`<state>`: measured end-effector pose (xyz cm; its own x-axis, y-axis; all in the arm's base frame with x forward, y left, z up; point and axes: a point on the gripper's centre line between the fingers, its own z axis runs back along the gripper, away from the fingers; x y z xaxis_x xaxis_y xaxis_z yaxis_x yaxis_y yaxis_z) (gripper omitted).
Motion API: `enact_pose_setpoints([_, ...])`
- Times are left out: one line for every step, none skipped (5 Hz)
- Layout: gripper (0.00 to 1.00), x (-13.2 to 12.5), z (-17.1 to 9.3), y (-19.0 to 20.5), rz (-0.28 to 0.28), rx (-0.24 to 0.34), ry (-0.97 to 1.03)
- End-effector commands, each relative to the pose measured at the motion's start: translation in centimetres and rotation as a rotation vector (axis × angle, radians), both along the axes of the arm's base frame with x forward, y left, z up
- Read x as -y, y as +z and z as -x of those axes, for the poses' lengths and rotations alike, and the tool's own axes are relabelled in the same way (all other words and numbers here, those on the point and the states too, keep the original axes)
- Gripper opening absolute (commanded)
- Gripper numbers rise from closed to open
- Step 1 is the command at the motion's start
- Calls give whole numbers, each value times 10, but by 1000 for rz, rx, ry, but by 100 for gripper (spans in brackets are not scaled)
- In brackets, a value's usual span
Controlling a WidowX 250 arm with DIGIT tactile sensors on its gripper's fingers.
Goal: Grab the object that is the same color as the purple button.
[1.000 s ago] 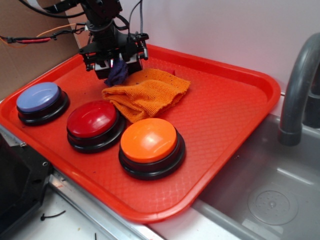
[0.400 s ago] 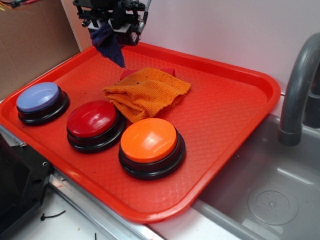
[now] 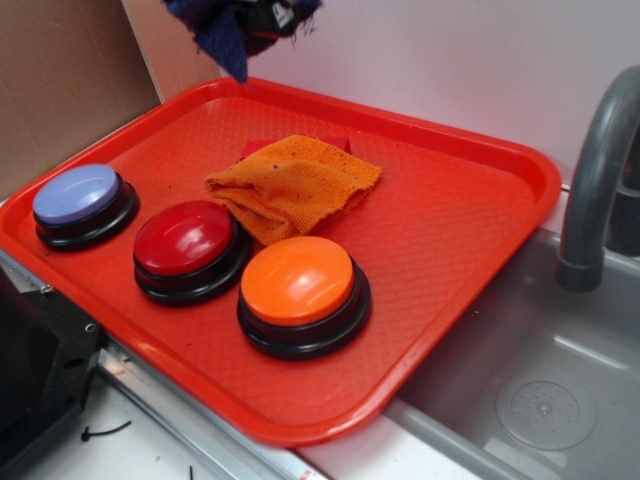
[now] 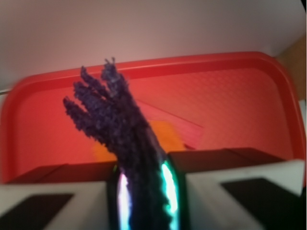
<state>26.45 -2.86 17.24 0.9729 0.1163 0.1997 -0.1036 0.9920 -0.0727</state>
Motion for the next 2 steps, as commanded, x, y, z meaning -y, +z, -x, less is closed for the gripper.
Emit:
enact_pose_setpoints([0,-11,-2,57,41,84,65])
enact_pose_setpoints([0,-15,-7,54,1,57,101])
